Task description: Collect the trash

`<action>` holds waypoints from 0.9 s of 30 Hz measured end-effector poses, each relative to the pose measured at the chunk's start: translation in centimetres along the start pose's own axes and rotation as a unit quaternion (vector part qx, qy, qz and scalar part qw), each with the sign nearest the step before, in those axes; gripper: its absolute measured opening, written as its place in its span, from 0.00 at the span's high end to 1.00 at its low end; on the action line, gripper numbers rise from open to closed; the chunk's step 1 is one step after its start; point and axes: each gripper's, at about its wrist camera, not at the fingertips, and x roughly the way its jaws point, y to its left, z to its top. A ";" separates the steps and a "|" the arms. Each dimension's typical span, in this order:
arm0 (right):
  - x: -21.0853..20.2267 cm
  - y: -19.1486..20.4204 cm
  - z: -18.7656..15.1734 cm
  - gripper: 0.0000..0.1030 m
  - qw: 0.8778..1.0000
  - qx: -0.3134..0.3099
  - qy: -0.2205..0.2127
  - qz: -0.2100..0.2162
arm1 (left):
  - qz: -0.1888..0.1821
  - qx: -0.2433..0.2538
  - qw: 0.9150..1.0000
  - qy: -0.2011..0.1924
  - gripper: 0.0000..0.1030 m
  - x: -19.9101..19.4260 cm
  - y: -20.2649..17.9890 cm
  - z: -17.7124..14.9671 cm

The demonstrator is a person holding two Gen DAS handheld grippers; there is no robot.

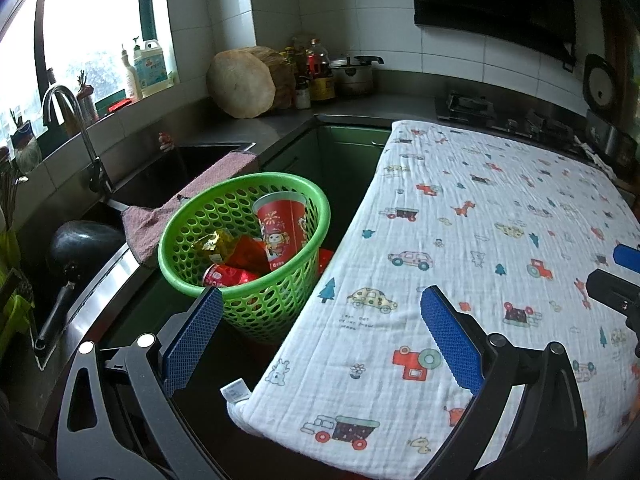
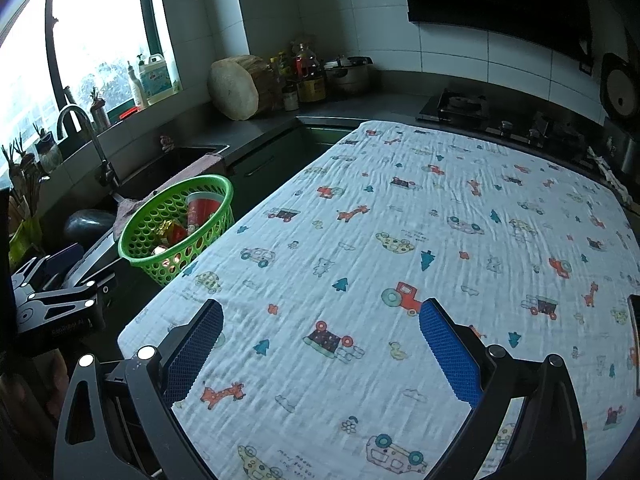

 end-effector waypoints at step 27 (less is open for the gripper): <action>-0.4 -0.2 -0.2 0.07 1.000 0.002 -0.002 -0.004 | -0.001 0.009 1.000 -0.003 0.05 -0.2 -0.8 0.2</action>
